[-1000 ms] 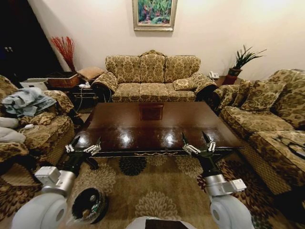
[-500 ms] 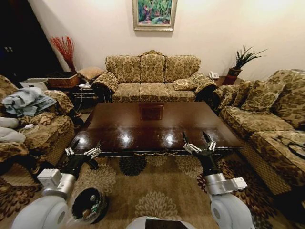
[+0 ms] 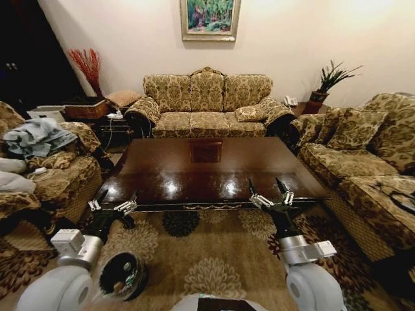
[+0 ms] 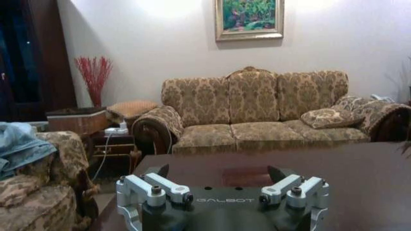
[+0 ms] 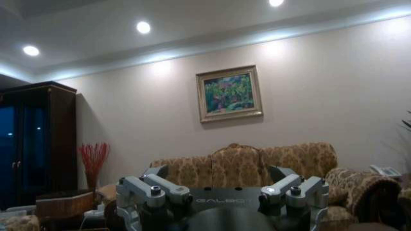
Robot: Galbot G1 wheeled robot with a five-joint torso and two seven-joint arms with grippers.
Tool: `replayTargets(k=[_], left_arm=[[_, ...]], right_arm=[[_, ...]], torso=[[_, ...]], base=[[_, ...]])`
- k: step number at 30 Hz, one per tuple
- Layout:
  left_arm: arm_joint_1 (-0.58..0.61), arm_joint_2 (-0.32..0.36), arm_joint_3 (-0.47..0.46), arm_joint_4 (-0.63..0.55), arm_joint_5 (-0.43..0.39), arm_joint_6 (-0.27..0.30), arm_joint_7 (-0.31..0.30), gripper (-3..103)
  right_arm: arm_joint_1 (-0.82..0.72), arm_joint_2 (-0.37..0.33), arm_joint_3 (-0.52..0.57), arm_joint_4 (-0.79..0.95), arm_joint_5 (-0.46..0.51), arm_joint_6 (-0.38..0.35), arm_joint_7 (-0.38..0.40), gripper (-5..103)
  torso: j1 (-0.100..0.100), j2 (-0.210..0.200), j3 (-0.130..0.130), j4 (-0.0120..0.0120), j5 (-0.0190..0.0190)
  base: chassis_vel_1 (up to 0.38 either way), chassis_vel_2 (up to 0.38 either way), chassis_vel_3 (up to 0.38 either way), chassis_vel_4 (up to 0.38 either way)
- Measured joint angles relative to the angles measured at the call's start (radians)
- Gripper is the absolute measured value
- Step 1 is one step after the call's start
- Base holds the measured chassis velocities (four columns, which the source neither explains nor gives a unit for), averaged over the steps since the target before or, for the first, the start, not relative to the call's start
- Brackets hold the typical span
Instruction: Move to the front of the table and place the trash on the table into the trash bin.
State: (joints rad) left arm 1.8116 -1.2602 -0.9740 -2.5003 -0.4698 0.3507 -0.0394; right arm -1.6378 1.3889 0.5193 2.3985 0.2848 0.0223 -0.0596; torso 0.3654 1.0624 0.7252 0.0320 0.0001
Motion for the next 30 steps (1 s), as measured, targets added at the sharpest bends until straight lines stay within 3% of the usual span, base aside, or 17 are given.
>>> replayTargets(k=[18,24,30], left_arm=[[0.001,0.000,0.000,0.000,-0.001,0.000,0.000,100],[0.000,0.000,0.000,0.000,-0.001,0.000,0.000,100],[-0.001,0.000,0.000,0.000,-0.001,0.000,0.000,100]], right_arm=[[-0.001,0.000,0.000,0.000,0.000,0.000,0.000,100],[-0.001,0.000,0.000,0.000,0.000,0.000,0.000,100],[0.000,0.000,0.000,0.000,0.000,0.000,0.000,100]], torso=[[-0.002,0.001,-0.001,0.0005,-0.0002],[-0.001,0.001,-0.001,0.0001,0.0002],[0.001,0.000,0.000,0.0000,-0.0001]], base=[[0.265,-0.285,-0.275,0.286],[0.023,-0.213,-0.015,0.192],[-0.247,-0.141,0.275,0.138]])
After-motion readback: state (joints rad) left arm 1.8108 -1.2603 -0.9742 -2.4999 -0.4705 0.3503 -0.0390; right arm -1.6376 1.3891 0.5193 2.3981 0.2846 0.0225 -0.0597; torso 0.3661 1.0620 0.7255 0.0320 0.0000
